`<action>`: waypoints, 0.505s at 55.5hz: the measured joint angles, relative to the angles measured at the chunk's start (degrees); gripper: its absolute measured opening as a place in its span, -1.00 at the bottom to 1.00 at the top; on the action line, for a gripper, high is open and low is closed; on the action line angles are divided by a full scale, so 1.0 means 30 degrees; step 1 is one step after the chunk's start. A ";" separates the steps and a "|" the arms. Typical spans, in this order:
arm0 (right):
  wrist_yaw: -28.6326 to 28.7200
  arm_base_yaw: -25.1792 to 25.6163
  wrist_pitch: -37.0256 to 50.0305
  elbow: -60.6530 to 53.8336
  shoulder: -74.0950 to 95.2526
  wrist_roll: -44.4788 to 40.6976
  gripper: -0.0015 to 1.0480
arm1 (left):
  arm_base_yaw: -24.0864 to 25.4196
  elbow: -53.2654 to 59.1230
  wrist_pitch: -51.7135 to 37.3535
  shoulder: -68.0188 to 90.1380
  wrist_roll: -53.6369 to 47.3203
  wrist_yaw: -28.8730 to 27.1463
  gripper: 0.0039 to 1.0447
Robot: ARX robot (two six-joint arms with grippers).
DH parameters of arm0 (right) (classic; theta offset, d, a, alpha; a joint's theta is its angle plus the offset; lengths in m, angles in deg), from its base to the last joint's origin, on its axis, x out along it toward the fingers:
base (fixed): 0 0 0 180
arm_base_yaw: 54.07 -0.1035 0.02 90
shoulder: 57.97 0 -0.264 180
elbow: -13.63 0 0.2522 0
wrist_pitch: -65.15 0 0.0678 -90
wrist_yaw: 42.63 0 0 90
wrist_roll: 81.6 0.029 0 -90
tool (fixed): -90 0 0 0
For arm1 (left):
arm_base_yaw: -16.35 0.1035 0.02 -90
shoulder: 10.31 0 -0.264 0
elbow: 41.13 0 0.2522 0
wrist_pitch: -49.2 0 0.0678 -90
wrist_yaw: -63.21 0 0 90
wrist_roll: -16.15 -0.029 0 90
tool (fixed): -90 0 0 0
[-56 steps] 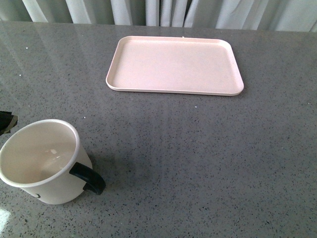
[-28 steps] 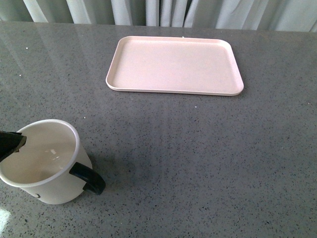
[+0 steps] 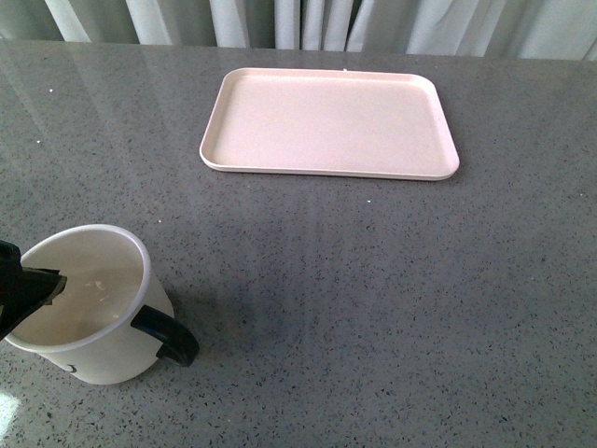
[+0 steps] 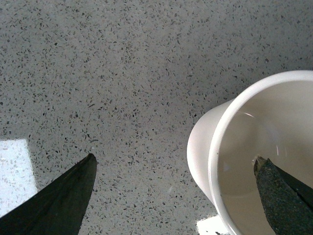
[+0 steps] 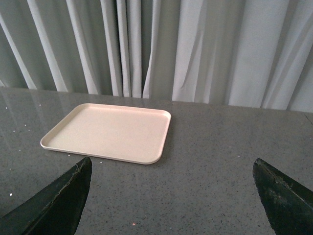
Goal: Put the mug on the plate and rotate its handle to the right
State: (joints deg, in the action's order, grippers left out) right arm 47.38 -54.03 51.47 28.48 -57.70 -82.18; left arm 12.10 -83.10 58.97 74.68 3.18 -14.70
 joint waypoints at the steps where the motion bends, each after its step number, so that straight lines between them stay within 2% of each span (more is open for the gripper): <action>1: 0.0000 0.0000 0.0000 0.0000 0.0000 0.0000 0.82 | -0.0044 0.0000 -0.0036 0.0066 -0.0022 -0.0007 0.59; 8: 0.0000 0.0000 0.0000 0.0000 0.0000 0.0000 0.82 | -0.0197 0.0000 -0.0131 0.0357 -0.0168 -0.0066 0.18; 10: 0.0000 0.0000 0.0000 0.0000 0.0000 0.0000 0.82 | -0.0248 -0.0015 -0.0175 0.0444 -0.0219 -0.0066 0.01; 28: 0.0000 0.0000 0.0000 0.0000 0.0000 0.0000 0.82 | -0.0284 -0.0073 -0.0138 0.0495 -0.0270 -0.0095 -0.82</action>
State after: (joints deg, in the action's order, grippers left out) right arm 47.38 -54.03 51.47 28.48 -57.70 -82.18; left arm 11.24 -83.32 58.56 76.16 2.37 -14.98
